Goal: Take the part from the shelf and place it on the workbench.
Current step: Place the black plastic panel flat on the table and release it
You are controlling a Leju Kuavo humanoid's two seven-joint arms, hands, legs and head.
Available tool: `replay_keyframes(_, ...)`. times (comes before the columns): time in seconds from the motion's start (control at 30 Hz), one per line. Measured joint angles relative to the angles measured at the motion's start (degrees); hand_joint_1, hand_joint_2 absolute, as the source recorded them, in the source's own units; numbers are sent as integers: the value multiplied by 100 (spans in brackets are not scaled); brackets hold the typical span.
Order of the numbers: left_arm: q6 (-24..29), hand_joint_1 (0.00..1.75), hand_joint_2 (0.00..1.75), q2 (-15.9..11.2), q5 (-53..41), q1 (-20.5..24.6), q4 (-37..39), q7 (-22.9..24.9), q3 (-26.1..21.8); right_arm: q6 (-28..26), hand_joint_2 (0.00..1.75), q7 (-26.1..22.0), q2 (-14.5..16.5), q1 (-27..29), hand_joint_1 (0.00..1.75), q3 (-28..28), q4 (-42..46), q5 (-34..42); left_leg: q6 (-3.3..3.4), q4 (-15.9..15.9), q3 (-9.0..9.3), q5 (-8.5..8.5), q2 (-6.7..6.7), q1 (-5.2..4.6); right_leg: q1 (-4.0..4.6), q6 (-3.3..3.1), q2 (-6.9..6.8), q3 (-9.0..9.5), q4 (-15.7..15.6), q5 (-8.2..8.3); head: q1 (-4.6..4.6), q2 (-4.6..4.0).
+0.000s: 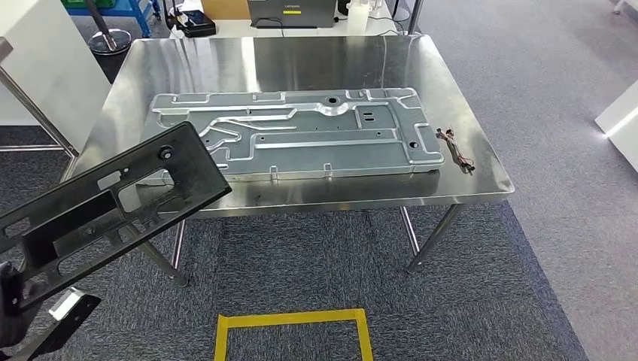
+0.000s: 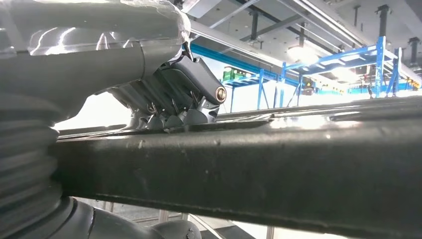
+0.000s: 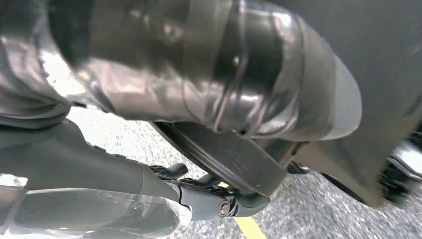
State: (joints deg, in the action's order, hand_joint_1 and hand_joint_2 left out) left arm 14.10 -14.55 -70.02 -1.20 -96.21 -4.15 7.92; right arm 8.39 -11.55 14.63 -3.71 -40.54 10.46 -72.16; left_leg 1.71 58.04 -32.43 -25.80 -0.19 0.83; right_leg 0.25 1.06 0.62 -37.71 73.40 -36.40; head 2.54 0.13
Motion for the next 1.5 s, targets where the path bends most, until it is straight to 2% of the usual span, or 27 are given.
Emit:
replay_keyframes(0.03,0,175,175,1,0,-3,0,-1,1,-1,0,-2,-2,-7,0,0,2,1,-3,0,46,-40,-3,1,-13,14,-3,-73,-26,85,0,0)
replay_keyframes(0.07,0,175,175,1,0,-5,0,-2,1,-2,0,2,-4,-11,0,0,3,1,-11,0,105,-83,-7,2,-24,14,-6,-37,-272,328,0,0)
replay_keyframes(0.1,0,175,175,1,0,-5,0,-3,1,-2,0,7,-6,-10,0,0,4,1,-26,-1,168,-131,-10,4,-31,2,-10,56,-652,653,0,0)
replay_keyframes(0.13,0,175,175,2,0,-3,0,-4,1,-2,0,11,-8,-8,0,0,4,1,-47,0,225,-174,-13,1,-26,-25,-13,148,-999,883,0,0)
replay_keyframes(0.17,0,175,175,2,1,1,0,-4,1,-1,0,14,-10,-4,0,0,4,1,-76,3,254,-210,-17,-4,-13,-61,-16,222,-1277,1014,0,0)
replay_keyframes(0.2,0,175,175,2,2,5,0,-4,1,0,0,12,-10,1,0,0,4,1,-112,2,264,-239,-20,-9,0,-98,-20,249,-1419,1073,0,0)
replay_keyframes(0.27,0,175,175,1,1,13,0,-5,1,2,0,8,-4,1,0,0,3,1,-114,25,265,-292,-19,-24,9,-123,-17,264,-1488,1096,0,0)
replay_keyframes(0.37,0,175,175,-1,0,20,0,-6,2,3,0,8,4,-5,0,0,3,1,-53,6,308,-318,-11,-23,20,-138,2,275,-1490,1113,0,0)
replay_keyframes(0.5,0,175,175,-2,1,23,0,-4,1,4,0,7,7,-5,0,0,3,1,-70,-44,343,-331,-9,-21,19,-183,3,280,-1492,1085,-1,0)
replay_keyframes(0.7,0,175,175,-2,2,23,0,-4,0,4,0,7,10,-5,0,0,3,1,-66,-36,336,-334,-7,-32,7,-170,1,288,-1492,1094,0,0)
replay_keyframes(0.77,0,175,175,-2,2,23,-1,-4,-1,4,0,8,10,-6,0,0,4,1,-60,-112,362,-282,6,-10,14,-135,1,306,-1512,1110,-1,0)
replay_keyframes(0.83,1,175,175,1,1,27,-1,-4,1,3,0,8,7,-7,0,0,6,1,-51,-237,417,-197,46,43,23,-75,-1,237,-1349,999,0,0)
replay_keyframes(0.87,1,175,175,2,1,29,-1,-4,1,1,0,7,4,-8,0,0,7,1,-47,-279,438,-167,74,70,14,-39,-3,120,-1097,853,0,0)
replay_keyframes(0.93,1,175,175,6,1,29,-1,-3,2,-4,0,1,-4,-13,0,0,8,2,-43,-289,439,-159,122,74,-29,41,-5,-232,-375,520,0,0)
replay_keyframes(0.97,1,175,175,8,0,26,-1,-3,3,-7,0,-1,-10,-16,0,0,9,2,-52,-286,442,-167,147,82,-55,80,-7,-371,-91,440,0,0)
replay_keyframes(1.0,0,175,175,10,0,25,0,-3,3,-9,0,-2,-17,-18,0,0,10,3,-72,-280,452,-180,171,97,-83,118,-13,-425,7,469,0,0)
replay_keyframes(1.03,0,175,175,11,1,24,0,-3,4,-10,0,3,-23,-20,0,0,12,2,-105,-268,467,-203,193,119,-112,158,-30,-371,-112,608,0,0)
replay_keyframes(1.1,0,175,175,14,1,24,0,-4,4,-11,0,22,-35,-5,0,0,15,1,-198,-217,508,-282,233,162,-160,231,-137,-28,-809,995,1,0)
replay_keyframes(1.13,0,175,175,14,1,23,0,-4,4,-11,0,30,-39,5,0,0,15,0,-254,-171,517,-332,253,161,-159,223,-205,129,-1139,1101,0,0)
replay_keyframes(1.17,1,175,175,15,1,24,0,-4,2,-11,0,32,-42,17,0,0,15,0,-301,-135,520,-373,275,152,-147,174,-255,218,-1344,1135,-1,0)
replay_keyframes(1.2,1,175,175,15,1,25,0,-3,0,-10,0,29,-42,25,0,0,15,0,-339,-116,519,-399,302,135,-123,101,-277,234,-1401,1094,-2,0)
replay_keyframes(1.27,1,175,175,16,-1,32,0,-5,2,-10,0,20,-40,23,0,0,15,1,-394,-115,541,-434,368,134,-104,-59,-210,206,-1388,1065,-3,0)
replay_keyframes(1.33,0,175,175,17,-1,43,0,-9,5,-10,0,14,-33,11,0,0,15,0,-426,49,505,-580,314,155,-106,-161,-130,225,-1391,1047,-3,0)
replay_keyframes(1.37,0,175,175,16,1,46,0,-9,5,-10,0,13,-27,6,0,0,16,-1,-427,302,396,-726,243,159,-107,-202,-92,244,-1400,1041,-4,0)
replay_keyframes(1.43,0,175,175,14,2,44,0,-5,2,-8,0,11,-16,2,0,0,16,-2,-397,1107,-26,-1056,114,139,-82,-247,-13,261,-1400,1025,-4,0)
replay_keyframes(1.47,0,175,175,13,2,38,0,-4,2,-7,0,10,-13,2,0,0,16,-2,-377,1468,-252,-1142,89,124,-63,-259,34,266,-1397,1019,-4,0)
replay_keyframes(1.5,0,175,175,14,1,31,0,-4,2,-4,0,10,-10,4,0,0,16,-2,-348,1661,-407,-1122,77,107,-40,-269,85,276,-1394,1013,-4,0)
